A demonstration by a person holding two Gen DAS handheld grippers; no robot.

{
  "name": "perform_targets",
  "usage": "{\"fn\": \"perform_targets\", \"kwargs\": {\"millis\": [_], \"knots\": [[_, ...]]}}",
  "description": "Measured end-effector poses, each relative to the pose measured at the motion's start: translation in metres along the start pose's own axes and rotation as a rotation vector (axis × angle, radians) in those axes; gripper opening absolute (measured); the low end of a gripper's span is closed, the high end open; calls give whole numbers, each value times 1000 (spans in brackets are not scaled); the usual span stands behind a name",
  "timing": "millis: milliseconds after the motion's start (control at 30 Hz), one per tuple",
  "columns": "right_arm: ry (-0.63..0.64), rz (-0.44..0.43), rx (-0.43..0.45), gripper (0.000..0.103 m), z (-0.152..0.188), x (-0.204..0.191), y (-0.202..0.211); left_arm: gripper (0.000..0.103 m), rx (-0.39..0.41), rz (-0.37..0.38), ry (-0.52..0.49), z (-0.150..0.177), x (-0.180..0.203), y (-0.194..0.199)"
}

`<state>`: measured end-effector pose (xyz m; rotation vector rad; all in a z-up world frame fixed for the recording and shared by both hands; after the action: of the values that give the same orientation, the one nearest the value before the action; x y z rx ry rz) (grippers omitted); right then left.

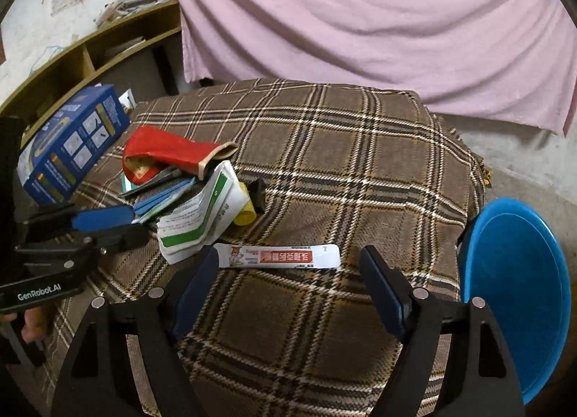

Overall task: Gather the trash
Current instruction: 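Grasp the white toothpaste tube with the right gripper while the left grasps the blue pen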

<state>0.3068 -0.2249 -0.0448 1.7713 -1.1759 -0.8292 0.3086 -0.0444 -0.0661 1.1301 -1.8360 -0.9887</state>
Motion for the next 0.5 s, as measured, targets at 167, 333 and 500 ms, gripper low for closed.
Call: {"fn": "perform_targets", "kwargs": {"millis": [167, 333, 500], "knots": [[11, -6, -37, 79, -2, -1, -9, 32, -6, -22, -37, -7, 5, -7], [29, -7, -58, 80, -7, -5, -15, 18, -12, -28, -60, -10, 9, -11], [31, -20, -58, 68, -8, -5, -15, 11, -8, -46, -85, -7, 17, -11]]}}
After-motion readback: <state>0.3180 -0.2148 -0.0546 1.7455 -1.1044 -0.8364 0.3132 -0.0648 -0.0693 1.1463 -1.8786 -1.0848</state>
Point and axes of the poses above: each gripper's, at about its wrist camera, not at the fingertips, and y roughly against the way its jaws point, x to its right, z to its underside, the point moved 4 cm from there along -y, roughly the way its jaws point, and after that the axes turned 13 degrees about -x, right-handed, at the moved point
